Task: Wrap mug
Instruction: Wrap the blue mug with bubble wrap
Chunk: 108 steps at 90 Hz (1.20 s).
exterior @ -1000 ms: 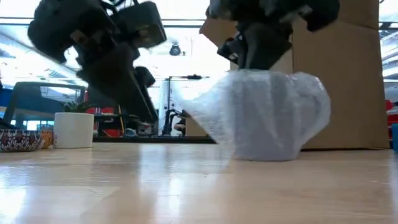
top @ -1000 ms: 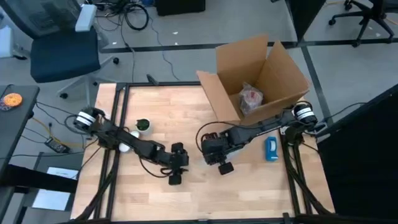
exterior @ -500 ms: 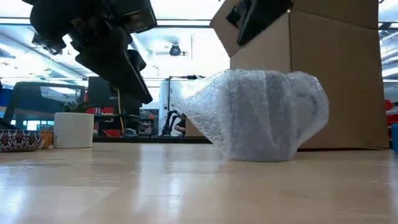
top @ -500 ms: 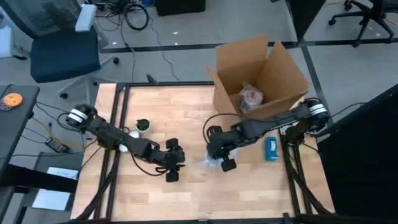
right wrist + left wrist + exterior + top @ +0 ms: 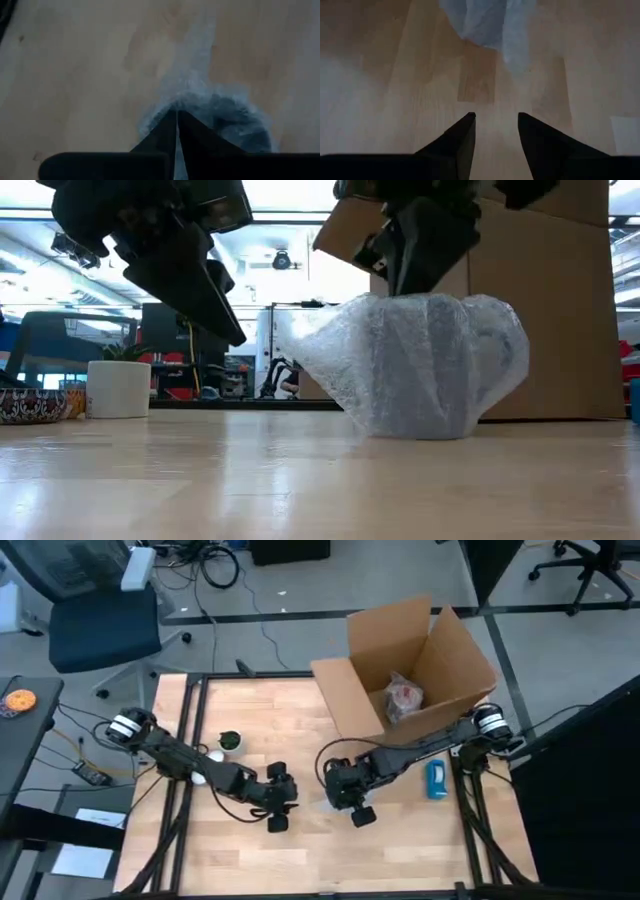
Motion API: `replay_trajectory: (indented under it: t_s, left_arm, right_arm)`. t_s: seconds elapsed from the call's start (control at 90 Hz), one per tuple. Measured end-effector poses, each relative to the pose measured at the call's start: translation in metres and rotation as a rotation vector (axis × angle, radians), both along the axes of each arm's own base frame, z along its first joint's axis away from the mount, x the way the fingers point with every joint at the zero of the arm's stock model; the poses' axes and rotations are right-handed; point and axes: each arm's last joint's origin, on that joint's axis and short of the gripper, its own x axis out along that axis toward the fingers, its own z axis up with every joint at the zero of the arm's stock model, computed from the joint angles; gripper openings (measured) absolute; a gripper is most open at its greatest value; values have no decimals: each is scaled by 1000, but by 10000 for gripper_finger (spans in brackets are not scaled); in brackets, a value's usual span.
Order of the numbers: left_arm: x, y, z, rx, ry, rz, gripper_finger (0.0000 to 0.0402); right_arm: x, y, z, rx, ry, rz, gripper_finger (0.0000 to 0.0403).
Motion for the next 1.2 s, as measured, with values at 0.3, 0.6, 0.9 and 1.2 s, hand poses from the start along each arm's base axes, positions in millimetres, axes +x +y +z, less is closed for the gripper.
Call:
replay_trajectory:
  t_s: [0.3, 0.6, 0.9, 1.2]
  left_arm:
    - [0, 0, 0, 3, 2, -2, 131]
    - [-1, 0, -1, 3, 8, 0, 131]
    - [0, 0, -1, 3, 7, 0, 131]
    - [0, 0, 0, 2, 6, 1, 131]
  right_arm:
    - [3, -6, -11, -30, 39, -20, 0]
    - [4, -7, -40, -44, 109, -20, 0]
    - [-2, -8, -14, -59, 84, -32, 0]
    - [-25, -12, 17, -98, 148, -96, 0]
